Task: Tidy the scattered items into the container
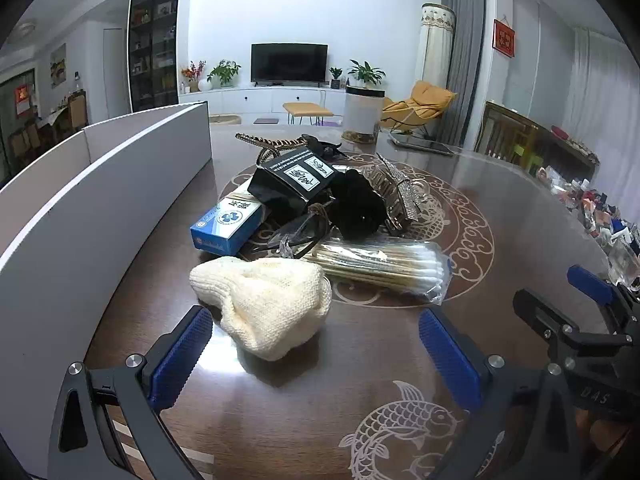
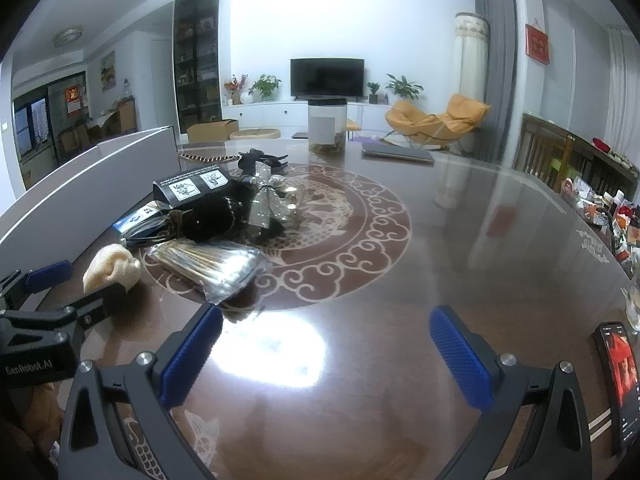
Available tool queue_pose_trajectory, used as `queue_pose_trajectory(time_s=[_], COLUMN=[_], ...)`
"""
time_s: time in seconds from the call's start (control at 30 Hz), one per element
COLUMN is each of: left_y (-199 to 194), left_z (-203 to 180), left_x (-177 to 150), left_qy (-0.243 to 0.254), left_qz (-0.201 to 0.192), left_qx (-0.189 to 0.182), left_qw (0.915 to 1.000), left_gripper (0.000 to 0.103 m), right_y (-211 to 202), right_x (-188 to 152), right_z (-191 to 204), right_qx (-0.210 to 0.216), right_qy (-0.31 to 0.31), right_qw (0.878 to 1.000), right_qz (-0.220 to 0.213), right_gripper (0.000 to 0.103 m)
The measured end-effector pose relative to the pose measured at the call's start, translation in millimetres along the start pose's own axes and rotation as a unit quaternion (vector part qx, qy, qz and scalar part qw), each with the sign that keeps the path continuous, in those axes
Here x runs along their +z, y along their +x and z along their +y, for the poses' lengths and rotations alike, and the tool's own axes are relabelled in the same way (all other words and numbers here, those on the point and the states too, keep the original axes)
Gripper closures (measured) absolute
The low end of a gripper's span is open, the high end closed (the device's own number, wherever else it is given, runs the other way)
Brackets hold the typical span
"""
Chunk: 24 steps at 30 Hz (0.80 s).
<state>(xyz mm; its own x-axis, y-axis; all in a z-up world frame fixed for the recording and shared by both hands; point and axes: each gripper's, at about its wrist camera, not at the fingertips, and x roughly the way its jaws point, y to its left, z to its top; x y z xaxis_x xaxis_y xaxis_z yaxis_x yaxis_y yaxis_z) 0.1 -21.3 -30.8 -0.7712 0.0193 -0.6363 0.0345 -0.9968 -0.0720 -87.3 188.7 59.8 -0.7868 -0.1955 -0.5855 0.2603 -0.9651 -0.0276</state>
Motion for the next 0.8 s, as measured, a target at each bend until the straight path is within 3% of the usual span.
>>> queue_pose_trajectory(time_s=[0.8], left_y=[2], left_z=[3], left_x=[0], left_qy=[-0.011], left_qz=[-0.007], left_qx=[-0.005], left_qw=[0.9999], left_gripper=[0.0], right_y=[6], right_x=[-13], right_z=[13], right_qx=[-0.01], right_qy=[-0.04], right_qw=[0.999], right_qz=[0.004], right_gripper=[0.0])
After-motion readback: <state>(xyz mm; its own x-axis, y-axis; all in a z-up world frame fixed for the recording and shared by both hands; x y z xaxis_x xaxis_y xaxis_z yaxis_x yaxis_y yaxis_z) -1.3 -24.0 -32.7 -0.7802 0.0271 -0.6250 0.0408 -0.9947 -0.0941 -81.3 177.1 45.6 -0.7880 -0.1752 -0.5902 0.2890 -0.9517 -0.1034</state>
